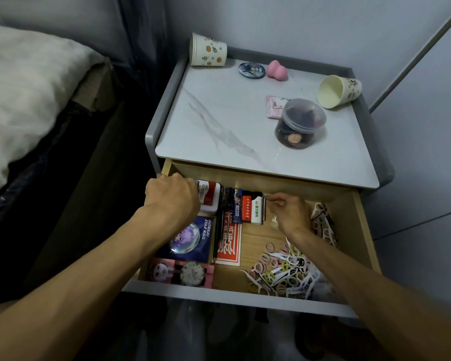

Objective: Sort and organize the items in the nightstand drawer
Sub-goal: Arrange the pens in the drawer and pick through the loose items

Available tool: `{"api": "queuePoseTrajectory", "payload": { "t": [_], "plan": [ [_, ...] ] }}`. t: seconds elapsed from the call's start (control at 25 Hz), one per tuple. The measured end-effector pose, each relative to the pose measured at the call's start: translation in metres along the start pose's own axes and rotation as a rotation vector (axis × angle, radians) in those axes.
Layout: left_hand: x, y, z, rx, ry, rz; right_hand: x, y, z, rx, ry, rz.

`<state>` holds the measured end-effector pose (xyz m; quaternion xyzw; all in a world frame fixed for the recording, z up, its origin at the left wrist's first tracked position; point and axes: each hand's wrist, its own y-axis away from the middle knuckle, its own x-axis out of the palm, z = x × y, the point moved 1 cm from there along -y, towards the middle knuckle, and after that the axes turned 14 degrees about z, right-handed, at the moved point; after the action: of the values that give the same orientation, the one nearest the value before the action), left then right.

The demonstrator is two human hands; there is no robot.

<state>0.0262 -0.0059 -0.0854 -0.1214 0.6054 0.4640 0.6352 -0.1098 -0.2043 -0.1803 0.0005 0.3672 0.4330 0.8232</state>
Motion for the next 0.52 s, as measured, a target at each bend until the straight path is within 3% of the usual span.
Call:
{"api": "queuePoseTrajectory", "payload": {
  "t": [0.52],
  "plan": [
    [0.002,-0.001,-0.001,-0.012,0.0,-0.015,-0.006,0.012,-0.012,-0.099,0.274,0.007]
  ]
}}
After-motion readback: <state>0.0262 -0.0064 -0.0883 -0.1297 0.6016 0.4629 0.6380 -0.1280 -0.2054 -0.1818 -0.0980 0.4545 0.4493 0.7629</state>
